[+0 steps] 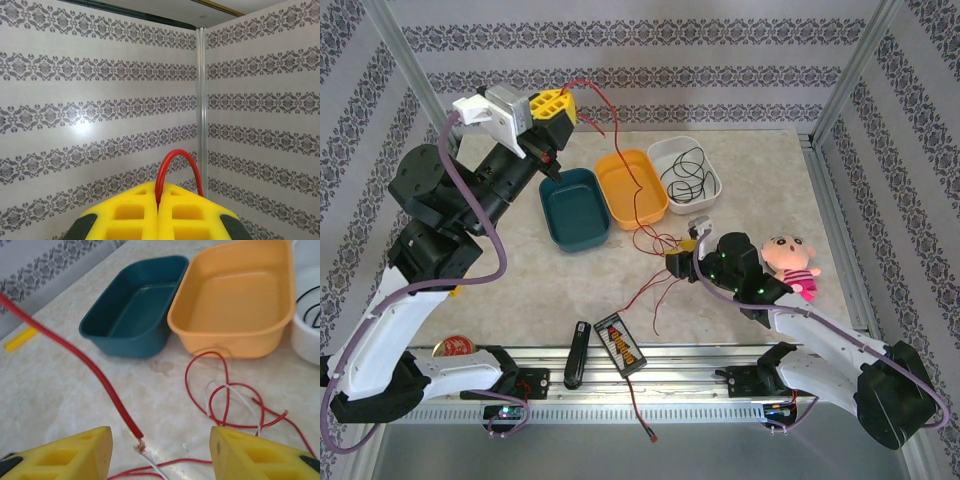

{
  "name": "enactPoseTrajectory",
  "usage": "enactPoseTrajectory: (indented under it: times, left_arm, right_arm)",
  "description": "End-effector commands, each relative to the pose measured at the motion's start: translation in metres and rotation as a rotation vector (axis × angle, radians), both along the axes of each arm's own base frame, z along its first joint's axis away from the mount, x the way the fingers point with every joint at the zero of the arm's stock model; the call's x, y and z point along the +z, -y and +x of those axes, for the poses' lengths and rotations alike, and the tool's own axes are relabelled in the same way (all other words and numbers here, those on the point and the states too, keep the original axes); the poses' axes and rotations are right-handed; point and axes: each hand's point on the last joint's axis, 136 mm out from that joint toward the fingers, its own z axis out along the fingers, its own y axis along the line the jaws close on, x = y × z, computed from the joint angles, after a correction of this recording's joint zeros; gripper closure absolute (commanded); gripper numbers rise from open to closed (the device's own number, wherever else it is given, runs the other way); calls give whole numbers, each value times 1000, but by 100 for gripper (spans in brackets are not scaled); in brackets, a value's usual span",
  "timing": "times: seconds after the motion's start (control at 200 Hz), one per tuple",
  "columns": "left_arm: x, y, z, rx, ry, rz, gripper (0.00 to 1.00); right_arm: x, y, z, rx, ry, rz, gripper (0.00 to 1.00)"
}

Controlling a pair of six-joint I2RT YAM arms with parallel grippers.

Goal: Untangle the cables

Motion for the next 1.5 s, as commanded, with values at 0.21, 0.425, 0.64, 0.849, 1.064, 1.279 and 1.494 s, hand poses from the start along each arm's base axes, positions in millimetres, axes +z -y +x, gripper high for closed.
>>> enactPoseTrajectory:
  times: [0.21, 0.425, 0.64, 0.849, 1.064, 1.279, 1.494]
  left_arm:
    - [33, -21, -11, 55, 95, -56, 100]
    - [33, -26, -15, 60, 97, -65, 100]
    - [31, -39, -16, 116, 97, -63, 100]
    - [29, -54, -18, 192, 105, -59, 100]
    - [33, -72, -19, 284, 125, -55, 100]
    - [36, -85, -24, 329, 141, -70, 100]
    - [41, -102, -35, 369, 168, -105, 100]
  right_arm:
    - [-14, -7, -1, -3, 62, -69, 42]
    - [-20, -17, 11, -17, 58, -102, 57]
    - [-22, -10, 17, -69, 35, -105, 89]
    - [-32, 9, 24, -134, -37, -70, 100]
    - [-47, 38, 37, -242, -121, -43, 100]
    - [-70, 65, 49, -349, -208, -55, 100]
    - [-92, 83, 56, -427, -285, -56, 100]
